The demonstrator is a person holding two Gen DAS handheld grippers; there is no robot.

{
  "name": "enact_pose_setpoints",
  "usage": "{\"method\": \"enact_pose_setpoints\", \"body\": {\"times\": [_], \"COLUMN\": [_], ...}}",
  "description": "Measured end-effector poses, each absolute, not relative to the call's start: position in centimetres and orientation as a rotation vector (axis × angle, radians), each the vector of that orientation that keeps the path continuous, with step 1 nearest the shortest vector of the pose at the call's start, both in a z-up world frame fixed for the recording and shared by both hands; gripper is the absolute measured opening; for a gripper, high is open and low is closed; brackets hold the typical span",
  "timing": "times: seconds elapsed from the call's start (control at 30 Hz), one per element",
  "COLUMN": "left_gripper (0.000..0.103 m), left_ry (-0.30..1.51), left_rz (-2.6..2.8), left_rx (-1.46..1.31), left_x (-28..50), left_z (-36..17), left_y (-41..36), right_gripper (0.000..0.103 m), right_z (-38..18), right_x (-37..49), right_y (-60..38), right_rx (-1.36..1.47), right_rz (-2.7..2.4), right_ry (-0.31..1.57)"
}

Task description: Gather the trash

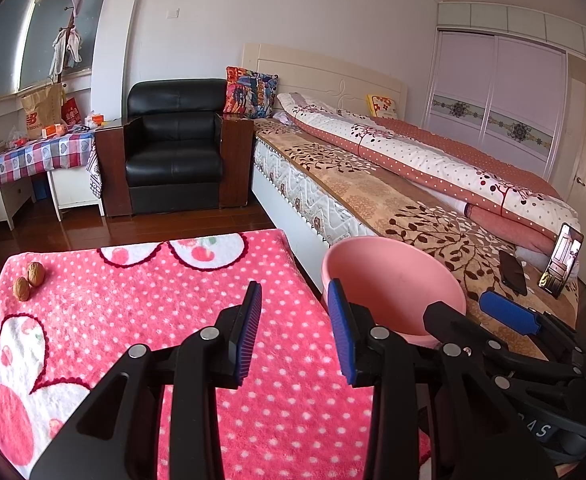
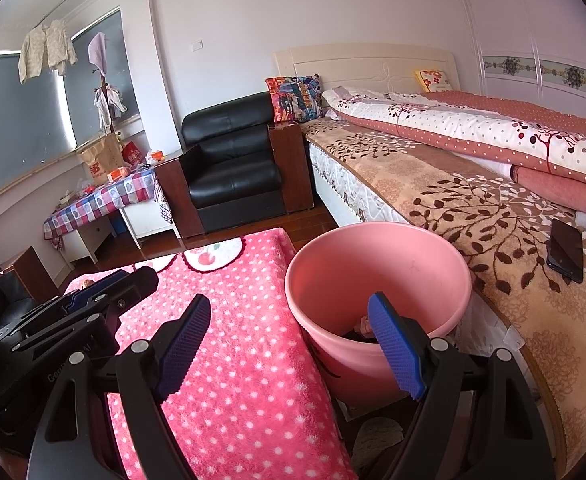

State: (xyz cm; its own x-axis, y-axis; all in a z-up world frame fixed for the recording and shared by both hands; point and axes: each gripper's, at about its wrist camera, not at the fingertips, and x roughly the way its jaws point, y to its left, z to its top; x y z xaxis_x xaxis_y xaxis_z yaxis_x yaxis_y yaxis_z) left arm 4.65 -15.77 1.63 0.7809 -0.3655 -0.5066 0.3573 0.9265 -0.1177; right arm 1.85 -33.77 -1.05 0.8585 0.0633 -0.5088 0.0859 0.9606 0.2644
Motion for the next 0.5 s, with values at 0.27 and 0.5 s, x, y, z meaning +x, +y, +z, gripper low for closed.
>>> {"method": "enact_pose_setpoints", "body": {"times": [0.27, 0.5], "left_gripper": [0.035, 0.035], "left_ry": [0.554, 0.556], "left_rz": [-0.389, -0.385], "left_rx": [-0.019, -0.024], "left_x": [4.82, 4.98], "left_z": [1.54, 1.42], "left_y": [-15.58, -15.39], "right_gripper": [0.08, 0.08], "right_z": [-0.94, -0.98], "right_x": [2.21, 2.5], "right_y": [-33.48, -33.26], "right_rx": [0.279, 0.272], "right_rz": [-0.006, -0.002], "right_ry": [0.545, 0.549]}}
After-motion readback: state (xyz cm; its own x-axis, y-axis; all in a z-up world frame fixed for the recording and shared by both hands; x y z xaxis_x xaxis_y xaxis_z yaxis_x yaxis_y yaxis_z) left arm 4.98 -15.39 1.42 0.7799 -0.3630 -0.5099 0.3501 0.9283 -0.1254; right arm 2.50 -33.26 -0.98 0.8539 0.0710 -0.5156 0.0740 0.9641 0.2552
